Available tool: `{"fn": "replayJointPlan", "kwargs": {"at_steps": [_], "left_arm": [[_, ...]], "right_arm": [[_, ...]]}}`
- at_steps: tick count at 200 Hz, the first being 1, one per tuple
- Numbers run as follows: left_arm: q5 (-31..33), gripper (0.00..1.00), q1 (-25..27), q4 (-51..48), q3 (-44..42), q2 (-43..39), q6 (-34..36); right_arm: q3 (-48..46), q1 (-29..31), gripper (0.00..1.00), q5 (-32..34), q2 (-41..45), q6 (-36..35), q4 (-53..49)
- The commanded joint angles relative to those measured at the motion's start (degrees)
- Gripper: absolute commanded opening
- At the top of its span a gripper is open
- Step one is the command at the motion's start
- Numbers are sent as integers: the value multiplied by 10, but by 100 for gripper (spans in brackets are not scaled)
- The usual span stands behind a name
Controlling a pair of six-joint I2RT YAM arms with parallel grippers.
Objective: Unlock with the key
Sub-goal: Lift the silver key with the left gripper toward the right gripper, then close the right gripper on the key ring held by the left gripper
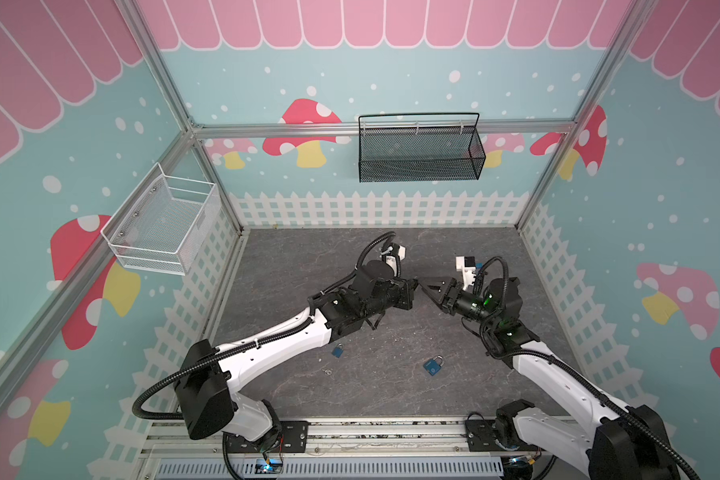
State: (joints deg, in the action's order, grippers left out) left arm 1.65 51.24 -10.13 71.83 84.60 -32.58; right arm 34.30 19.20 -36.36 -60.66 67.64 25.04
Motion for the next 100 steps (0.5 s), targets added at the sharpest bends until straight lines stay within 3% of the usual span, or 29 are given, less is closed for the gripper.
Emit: {"fn": "replayJointPlan", "kwargs": {"at_steps": [1, 46, 100], "left_arm": [[2, 0, -9, -95, 40, -6, 8], [1, 0, -17, -196, 97, -17, 16], [-20, 0, -17, -238, 130, -24, 21]], "right_arm": [[38, 3, 68, 23, 11, -180, -49], [45, 5, 59, 26, 24, -392, -45], [44, 24, 48, -27, 18, -527, -7]]}}
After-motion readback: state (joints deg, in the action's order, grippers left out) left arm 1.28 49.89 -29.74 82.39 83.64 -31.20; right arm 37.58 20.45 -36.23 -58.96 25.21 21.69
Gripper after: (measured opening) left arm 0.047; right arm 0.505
